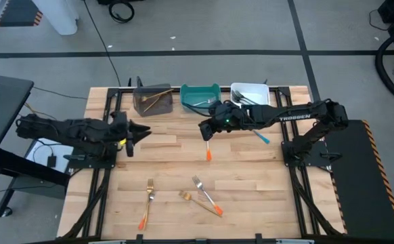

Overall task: Sort silverware by color (type)
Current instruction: Put the orange fork into the blue bin

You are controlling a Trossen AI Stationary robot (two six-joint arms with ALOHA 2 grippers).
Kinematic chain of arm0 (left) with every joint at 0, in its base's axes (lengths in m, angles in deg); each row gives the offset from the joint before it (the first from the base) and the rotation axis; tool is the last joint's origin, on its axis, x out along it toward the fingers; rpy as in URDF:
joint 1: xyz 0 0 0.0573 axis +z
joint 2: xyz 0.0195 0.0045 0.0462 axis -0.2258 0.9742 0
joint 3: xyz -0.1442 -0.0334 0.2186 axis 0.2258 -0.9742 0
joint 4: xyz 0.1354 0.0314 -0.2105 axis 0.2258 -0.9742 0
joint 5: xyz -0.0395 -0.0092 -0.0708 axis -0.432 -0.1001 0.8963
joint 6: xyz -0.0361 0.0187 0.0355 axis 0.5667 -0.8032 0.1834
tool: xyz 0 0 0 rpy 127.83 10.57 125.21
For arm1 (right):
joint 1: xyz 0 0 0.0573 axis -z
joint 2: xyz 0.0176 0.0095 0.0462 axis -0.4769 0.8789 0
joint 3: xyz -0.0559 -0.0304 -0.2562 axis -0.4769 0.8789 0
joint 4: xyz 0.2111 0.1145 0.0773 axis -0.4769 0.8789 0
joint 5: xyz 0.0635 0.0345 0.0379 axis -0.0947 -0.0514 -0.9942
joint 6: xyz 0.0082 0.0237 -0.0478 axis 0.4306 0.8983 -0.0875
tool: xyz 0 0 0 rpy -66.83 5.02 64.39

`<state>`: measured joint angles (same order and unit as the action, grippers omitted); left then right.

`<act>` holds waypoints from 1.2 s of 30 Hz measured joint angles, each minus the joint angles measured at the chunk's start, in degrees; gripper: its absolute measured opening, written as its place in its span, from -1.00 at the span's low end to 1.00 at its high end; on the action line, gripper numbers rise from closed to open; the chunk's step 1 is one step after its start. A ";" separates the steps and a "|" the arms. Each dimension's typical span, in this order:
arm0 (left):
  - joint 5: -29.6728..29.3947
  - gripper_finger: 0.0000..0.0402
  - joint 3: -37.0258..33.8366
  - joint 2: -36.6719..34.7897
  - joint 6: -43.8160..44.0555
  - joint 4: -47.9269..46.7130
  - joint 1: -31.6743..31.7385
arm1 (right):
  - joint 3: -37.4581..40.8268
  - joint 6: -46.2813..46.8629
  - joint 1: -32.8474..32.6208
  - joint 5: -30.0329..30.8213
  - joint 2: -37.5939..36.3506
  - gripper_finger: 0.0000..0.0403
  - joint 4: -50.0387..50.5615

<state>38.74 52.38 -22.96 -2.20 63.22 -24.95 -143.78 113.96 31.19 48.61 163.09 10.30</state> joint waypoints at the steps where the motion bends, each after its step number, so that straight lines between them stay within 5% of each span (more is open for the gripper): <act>1: 0.03 -0.48 -0.51 0.04 -1.19 2.50 0.00 | 0.00 -0.02 -0.11 0.04 0.00 -0.55 0.41; 13: 0.06 -0.48 -1.87 0.07 -2.42 9.43 0.02 | 0.02 4.06 -2.18 3.00 0.00 -0.55 11.89; 36: 0.09 -0.48 -1.86 0.09 -2.36 9.30 0.02 | 0.02 11.73 -4.66 4.03 0.00 -0.55 11.29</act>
<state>38.83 50.51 -22.87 -4.55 72.53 -24.93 -143.76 125.69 26.53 52.64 163.09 21.59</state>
